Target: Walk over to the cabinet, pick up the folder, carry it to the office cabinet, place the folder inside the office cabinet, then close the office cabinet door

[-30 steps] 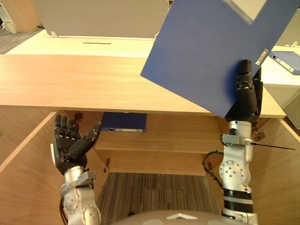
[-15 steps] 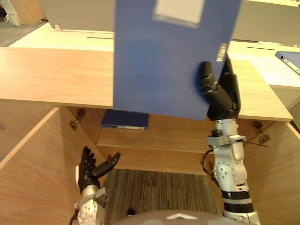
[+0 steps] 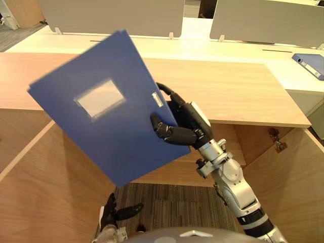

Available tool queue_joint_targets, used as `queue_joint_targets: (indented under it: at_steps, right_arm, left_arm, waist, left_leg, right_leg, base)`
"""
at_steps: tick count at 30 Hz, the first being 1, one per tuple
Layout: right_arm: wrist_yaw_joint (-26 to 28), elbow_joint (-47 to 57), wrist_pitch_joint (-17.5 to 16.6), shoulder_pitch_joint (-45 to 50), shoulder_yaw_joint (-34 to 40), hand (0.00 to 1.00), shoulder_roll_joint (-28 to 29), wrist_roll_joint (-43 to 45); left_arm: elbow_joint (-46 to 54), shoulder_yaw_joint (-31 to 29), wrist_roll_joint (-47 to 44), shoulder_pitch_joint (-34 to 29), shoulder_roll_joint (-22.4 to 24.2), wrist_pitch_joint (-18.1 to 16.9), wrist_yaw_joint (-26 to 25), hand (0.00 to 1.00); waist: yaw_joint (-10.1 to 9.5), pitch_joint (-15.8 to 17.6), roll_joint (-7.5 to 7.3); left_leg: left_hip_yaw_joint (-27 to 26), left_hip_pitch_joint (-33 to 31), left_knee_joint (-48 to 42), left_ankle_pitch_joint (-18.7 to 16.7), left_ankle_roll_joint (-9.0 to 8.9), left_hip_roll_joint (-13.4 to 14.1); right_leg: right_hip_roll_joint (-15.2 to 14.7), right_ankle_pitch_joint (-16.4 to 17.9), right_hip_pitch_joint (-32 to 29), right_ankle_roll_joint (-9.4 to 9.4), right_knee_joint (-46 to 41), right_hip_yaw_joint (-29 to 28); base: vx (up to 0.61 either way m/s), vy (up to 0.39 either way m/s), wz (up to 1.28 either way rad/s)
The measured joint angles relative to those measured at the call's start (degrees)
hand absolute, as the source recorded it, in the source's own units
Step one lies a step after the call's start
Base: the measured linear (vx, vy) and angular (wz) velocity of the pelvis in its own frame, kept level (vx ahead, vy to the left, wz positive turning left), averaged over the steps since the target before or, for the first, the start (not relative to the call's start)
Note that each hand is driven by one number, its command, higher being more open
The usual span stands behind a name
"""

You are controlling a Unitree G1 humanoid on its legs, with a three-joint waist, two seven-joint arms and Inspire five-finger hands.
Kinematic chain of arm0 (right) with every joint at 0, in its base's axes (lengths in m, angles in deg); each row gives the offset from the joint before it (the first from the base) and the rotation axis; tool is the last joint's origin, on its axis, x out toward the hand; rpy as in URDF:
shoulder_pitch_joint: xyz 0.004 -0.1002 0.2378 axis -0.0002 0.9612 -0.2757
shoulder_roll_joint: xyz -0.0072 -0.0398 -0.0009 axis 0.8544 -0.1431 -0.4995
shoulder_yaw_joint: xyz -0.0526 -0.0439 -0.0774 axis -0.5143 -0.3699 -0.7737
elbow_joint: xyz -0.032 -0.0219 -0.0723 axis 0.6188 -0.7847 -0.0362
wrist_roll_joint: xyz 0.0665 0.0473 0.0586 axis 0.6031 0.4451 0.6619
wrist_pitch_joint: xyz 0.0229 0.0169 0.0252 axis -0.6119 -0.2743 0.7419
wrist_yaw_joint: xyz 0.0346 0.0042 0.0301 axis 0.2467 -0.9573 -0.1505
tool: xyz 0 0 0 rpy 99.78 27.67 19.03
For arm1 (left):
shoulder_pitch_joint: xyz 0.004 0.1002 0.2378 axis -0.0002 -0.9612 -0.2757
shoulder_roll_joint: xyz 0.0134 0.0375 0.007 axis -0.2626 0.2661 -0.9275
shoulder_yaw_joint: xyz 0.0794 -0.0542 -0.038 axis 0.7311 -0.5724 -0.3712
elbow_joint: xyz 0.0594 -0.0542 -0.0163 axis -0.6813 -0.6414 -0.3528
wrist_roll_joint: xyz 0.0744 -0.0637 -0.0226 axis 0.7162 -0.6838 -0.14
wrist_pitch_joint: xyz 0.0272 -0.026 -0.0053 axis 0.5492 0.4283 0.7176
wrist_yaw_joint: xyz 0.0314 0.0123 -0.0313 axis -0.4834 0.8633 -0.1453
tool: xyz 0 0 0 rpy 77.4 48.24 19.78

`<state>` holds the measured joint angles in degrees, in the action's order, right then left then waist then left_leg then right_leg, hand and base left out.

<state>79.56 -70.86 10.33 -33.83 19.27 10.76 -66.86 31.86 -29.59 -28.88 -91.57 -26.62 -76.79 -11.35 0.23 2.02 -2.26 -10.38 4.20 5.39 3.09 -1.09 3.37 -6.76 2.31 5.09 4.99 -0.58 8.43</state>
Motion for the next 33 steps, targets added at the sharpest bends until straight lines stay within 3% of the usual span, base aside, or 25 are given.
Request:
queue_joint_targets:
  at_steps: [5,7,8,11,14,17,21,25,28,33]
  right_arm:
    - [-1.0,-6.8,0.7,-0.2,-5.4,0.00,-3.3,-5.8]
    - [-0.9,-7.6,0.7,-1.4,-7.1,0.00,-5.1,-8.4]
    - [-0.9,-8.3,0.6,-4.3,-7.5,0.00,-5.2,-10.2]
    - [-1.5,-9.7,0.5,-11.6,-9.8,0.00,-5.7,-13.8]
    - [-3.3,-11.9,0.6,-14.7,-10.7,0.00,-6.5,-14.8]
    - [-4.0,-12.0,2.1,-14.6,-10.7,0.00,-8.0,-16.8]
    - [-4.6,-10.4,2.6,-14.4,-9.9,0.00,-8.7,-16.8]
    - [-5.6,-4.6,2.7,-14.3,-6.4,0.00,-8.2,-16.1]
    - [-6.5,-1.7,2.7,-13.8,-1.3,0.00,-4.1,-10.6]
    - [-11.7,3.7,1.8,-12.3,14.1,0.00,6.5,-0.6]
  left_arm:
    - [-5.4,0.2,1.8,3.8,-2.2,0.3,0.0,1.00]
    - [-5.5,0.2,1.8,5.6,-2.4,0.6,-0.2,1.00]
    - [-5.6,0.3,1.7,8.2,-2.5,0.5,-0.4,1.00]
    - [-5.9,0.9,1.6,13.5,-3.2,0.5,-0.6,1.00]
    - [-5.7,1.4,1.2,17.3,-3.5,0.4,-0.7,1.00]
    - [-5.0,1.9,1.1,18.4,-3.6,0.5,-0.9,1.00]
    - [-0.6,1.8,-0.3,18.5,-3.6,0.5,-1.1,1.00]
    - [3.7,1.8,-0.6,20.1,-2.1,0.5,-1.0,1.00]
    - [8.3,1.9,-0.7,21.7,-0.9,0.5,-0.3,1.00]
    - [33.0,4.3,-0.7,14.1,2.0,0.9,0.5,1.00]
  waist:
    - [-0.24,2.6,0.59]
    - [-0.35,6.1,0.99]
    - [-0.35,9.3,1.17]
    - [-0.43,14.8,1.73]
    - [-0.84,17.1,2.66]
    - [-1.25,19.7,2.99]
    - [-1.58,20.0,3.06]
    - [-2.06,20.7,3.28]
    - [-2.30,21.0,3.30]
    - [-3.17,22.7,4.21]
  left_leg:
    - [-1.0,-1.5,-0.3,0.3,-0.48,0.8]
    - [-1.6,-3.7,-1.4,0.5,-0.49,1.1]
    - [-1.7,-9.1,-7.4,-1.4,-0.22,1.8]
    - [-1.1,-18.7,-19.2,-5.3,0.11,3.3]
    - [0.2,-29.0,-28.3,-7.8,0.01,4.4]
    - [0.8,-34.6,-33.4,-9.3,-0.36,5.1]
    - [1.9,-42.7,-40.4,-11.3,-0.51,6.6]
    - [2.3,-50.0,-47.7,-13.5,-0.01,8.3]
    - [2.9,-55.0,-52.8,-15.4,0.19,8.8]
    - [4.7,-61.1,-59.2,-17.7,0.57,8.1]
  right_leg:
    - [0.7,-0.3,-2.4,-0.50,-0.6,-1.2]
    - [0.7,0.0,-5.6,-0.96,-3.5,-2.1]
    - [0.6,0.7,-10.7,-1.36,-8.3,-2.6]
    - [0.3,3.4,-19.2,-1.87,-17.6,-2.8]
    - [0.0,6.2,-28.5,-2.26,-25.5,-2.5]
    - [-0.3,7.8,-34.2,-2.51,-31.0,-2.5]
    - [-0.5,10.3,-42.0,-2.88,-37.9,-2.3]
    - [-0.4,12.3,-49.1,-3.43,-44.6,-2.5]
    - [-0.7,14.0,-53.9,-3.44,-49.4,-2.7]
    - [-2.3,17.4,-59.2,-3.26,-56.6,-2.7]
  base:
    - [-0.03,-0.010,-0.11]
    - [-0.08,-0.009,-0.20]
    - [-0.16,-0.007,-0.12]
    - [-0.19,-0.013,-0.02]
    - [-0.23,-0.043,0.12]
    - [-0.18,-0.023,0.04]
    - [-0.13,-0.025,0.01]
    - [-0.08,0.009,-0.07]
    - [-0.05,0.026,0.00]
    - [-0.02,0.009,0.13]
